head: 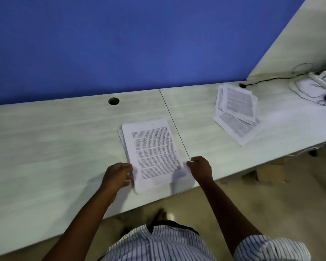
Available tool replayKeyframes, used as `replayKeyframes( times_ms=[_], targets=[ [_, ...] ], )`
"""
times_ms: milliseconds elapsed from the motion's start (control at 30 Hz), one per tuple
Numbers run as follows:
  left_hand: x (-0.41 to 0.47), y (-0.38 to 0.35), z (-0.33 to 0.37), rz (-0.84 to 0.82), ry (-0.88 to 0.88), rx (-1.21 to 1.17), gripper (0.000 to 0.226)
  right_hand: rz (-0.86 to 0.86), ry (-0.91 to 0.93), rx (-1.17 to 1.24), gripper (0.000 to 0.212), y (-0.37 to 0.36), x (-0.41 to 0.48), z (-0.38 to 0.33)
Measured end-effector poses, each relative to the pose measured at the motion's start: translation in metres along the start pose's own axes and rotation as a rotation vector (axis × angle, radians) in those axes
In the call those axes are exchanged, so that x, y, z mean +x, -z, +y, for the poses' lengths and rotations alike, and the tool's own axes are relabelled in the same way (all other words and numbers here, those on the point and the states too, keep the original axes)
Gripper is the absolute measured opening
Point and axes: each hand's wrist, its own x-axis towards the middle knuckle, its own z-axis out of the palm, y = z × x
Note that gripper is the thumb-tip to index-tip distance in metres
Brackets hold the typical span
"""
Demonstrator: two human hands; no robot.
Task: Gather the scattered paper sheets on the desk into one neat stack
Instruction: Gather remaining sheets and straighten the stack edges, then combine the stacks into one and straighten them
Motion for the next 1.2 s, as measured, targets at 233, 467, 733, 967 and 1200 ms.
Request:
replayKeyframes(
  times_ms=[233,467,733,967,1200],
  targets=[
    [0.001,-0.039,0.011,-0.071,-0.095,-0.088,0.012,0.007,-0.056,0.306,0.015,0.022,-0.008,0.044],
    [0.013,-0.092,0.041,-0.114,-0.095,-0.024,0.015,-0.036,-0.065,0.543,0.016,0.039,0.022,0.049],
    [0.042,-0.224,0.088,-0.137,-0.087,0.009,0.015,0.059,-0.048,0.483,0.014,0.129,0.14,0.101],
    [0.05,-0.318,0.106,-0.138,-0.05,-0.014,0.013,0.125,0.221,0.092,0.036,0.187,0.242,0.116],
    [0.051,-0.348,0.102,-0.064,-0.027,0.021,0.013,0.05,0.302,-0.15,0.081,0.217,0.363,0.086]
  ],
)
